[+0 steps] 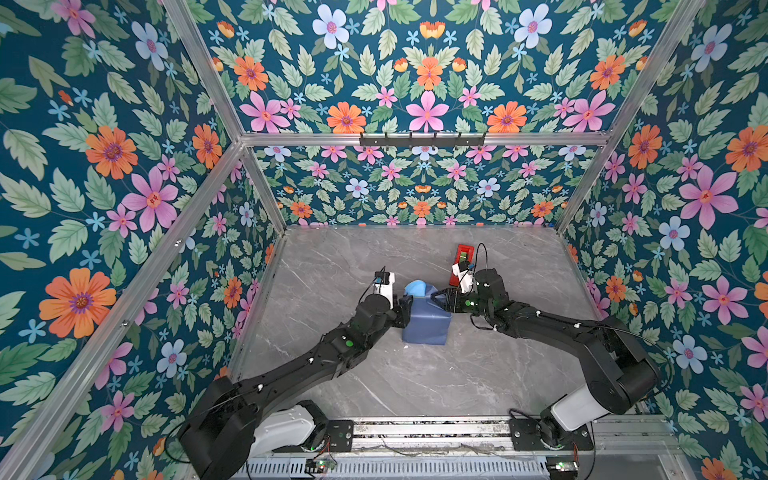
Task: Wrap the gift box in paper
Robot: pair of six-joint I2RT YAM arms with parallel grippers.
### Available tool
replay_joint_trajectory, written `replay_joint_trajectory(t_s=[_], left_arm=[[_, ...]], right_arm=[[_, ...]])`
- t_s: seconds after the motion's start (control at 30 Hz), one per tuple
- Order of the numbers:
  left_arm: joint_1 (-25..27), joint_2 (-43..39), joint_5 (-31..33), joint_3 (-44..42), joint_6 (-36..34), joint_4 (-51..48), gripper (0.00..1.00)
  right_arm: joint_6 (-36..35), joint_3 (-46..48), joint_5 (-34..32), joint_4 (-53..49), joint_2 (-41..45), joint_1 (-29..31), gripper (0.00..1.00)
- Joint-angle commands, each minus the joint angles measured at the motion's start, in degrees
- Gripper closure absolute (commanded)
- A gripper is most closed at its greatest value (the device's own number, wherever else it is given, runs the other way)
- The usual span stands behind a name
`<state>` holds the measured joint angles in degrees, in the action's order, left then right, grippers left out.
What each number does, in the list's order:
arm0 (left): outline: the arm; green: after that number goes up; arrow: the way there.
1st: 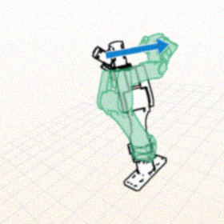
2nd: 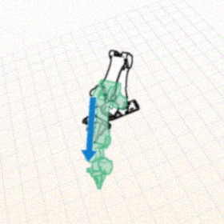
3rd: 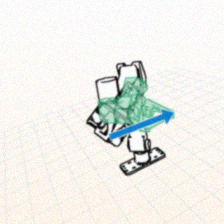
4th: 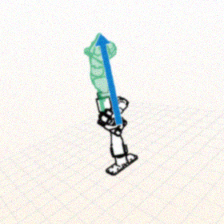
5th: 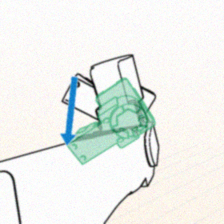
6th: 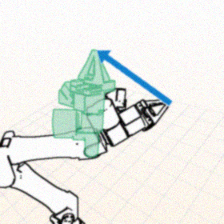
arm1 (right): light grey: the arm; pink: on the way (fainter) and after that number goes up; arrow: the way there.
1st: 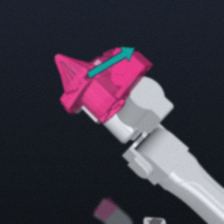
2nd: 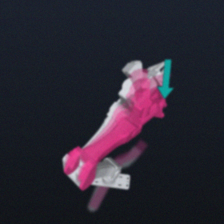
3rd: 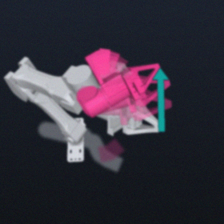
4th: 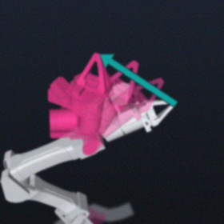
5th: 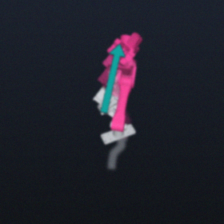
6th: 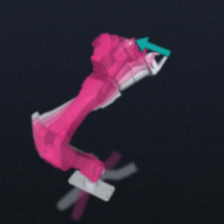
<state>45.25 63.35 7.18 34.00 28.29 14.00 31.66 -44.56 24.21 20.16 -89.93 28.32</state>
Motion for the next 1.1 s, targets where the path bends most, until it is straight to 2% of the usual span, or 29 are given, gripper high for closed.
replay_joint_trajectory(t_s=[0.0, 0.07, 0.17, 0.4, 0.63, 1.07], left_arm=[[-2.49, -4.7, -0.74, -2.8, 2.78, -1.55, 0.4], [-5.92, -6.69, -1.62, -4.4, 5.62, -2.99, 0.36], [-9.79, -4.73, -5.39, -3.65, 6.77, -4.42, 0.34], [-8.91, 7.07, -12.88, 2.33, 5.28, -5.91, 0.34], [-5.89, 8.85, -11.76, 2.21, 6.69, -2.46, 0.34], [-6.56, 13.59, -10.06, 5.39, 4.05, -3.06, 0.33]], right_arm=[[-1.43, 0.35, -1.62, -4.52, -0.42, -0.01, 0.43], [-1.36, 0.35, -1.55, -4.31, -0.58, 0.02, 0.43], [-1.25, 0.35, -1.4, -4.16, -0.68, 0.14, 0.43], [-1.19, 0.09, -1.5, -4.34, -0.6, 0.16, 0.44], [-1.16, -0.09, -1.44, -4.36, -0.76, 0.4, 0.44], [-1.17, -0.26, -1.18, -4.08, -1.3, 0.63, 0.44]])
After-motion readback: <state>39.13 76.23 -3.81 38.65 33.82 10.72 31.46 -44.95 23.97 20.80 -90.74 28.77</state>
